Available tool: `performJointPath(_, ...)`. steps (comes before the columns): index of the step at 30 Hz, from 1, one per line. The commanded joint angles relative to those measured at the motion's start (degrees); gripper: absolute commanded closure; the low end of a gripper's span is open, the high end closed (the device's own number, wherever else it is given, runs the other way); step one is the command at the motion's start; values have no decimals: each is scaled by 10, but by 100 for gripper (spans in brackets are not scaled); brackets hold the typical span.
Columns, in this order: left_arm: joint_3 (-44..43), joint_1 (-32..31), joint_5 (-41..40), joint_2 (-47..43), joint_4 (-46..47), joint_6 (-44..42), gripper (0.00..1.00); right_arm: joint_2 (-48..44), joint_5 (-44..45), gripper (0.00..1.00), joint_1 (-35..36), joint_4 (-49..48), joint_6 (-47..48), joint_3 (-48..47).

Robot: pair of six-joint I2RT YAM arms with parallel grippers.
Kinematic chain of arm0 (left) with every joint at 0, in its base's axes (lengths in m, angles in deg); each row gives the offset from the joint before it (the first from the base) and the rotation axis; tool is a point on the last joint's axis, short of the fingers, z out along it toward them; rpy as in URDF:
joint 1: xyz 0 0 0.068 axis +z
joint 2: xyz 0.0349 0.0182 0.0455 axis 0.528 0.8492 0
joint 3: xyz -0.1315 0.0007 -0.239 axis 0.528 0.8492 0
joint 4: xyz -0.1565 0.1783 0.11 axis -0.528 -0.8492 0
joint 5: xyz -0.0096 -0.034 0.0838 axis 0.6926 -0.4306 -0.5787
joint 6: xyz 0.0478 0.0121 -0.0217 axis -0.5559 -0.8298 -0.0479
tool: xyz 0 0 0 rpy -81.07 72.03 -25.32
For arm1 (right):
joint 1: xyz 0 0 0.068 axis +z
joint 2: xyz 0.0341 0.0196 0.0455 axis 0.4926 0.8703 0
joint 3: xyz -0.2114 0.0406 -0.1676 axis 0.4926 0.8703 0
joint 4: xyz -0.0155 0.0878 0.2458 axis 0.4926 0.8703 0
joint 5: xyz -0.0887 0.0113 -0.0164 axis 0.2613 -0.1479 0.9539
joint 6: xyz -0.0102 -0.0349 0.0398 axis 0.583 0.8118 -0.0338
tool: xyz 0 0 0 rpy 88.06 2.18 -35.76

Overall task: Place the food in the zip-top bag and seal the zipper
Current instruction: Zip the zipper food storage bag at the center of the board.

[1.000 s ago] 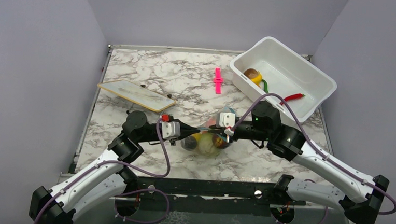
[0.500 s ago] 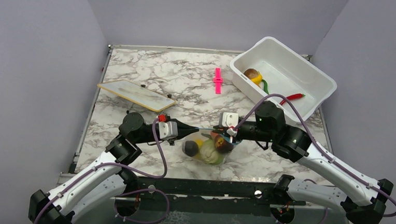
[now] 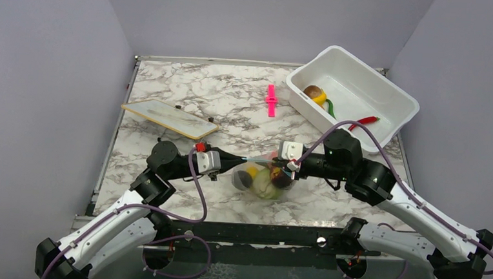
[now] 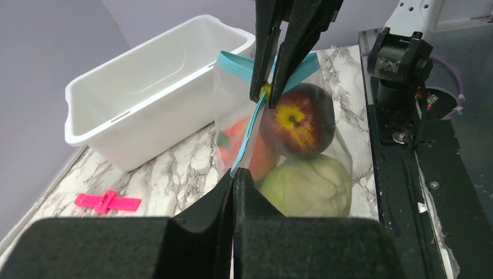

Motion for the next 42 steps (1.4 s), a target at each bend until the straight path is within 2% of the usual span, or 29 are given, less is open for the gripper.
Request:
performJointPath(1, -12, 8, -13, 11, 1, -15, 87, -8, 14, 99, -7, 36, -1, -11)
performJointPath(3, -16, 8, 15, 26, -3, -21, 65, 6, -23, 99, -7, 20, -5, -9)
performJointPath(5, -21, 8, 56, 41, -5, -28, 56, 23, -49, 99, -7, 4, -8, -9)
performJointPath(10, -51, 8, 96, 85, -23, -35, 42, 66, -78, 99, -7, -22, -7, -18)
performJointPath(15, -67, 8, 103, 118, -29, -50, 40, 84, -104, 99, -7, -51, -10, -25)
performJointPath(23, -81, 8, 121, 146, -63, -74, 46, 99, -104, 99, -7, -72, -15, -33)
performJointPath(27, -90, 7, 124, 152, -71, -79, 54, 101, -109, 99, -7, -74, -14, -37)
performJointPath(29, -96, 8, 127, 155, -79, -84, 66, 105, -110, 99, -7, -73, -13, -40)
performJointPath(31, -100, 7, 124, 156, -80, -85, 87, 107, -111, 99, -7, -71, -12, -41)
performJointPath(33, -101, 8, 115, 151, -81, -88, 99, 108, -111, 99, -7, -68, -12, -41)
performJointPath(42, -83, 8, 82, 115, -74, -87, 100, 79, -53, 99, -7, -28, -3, -32)
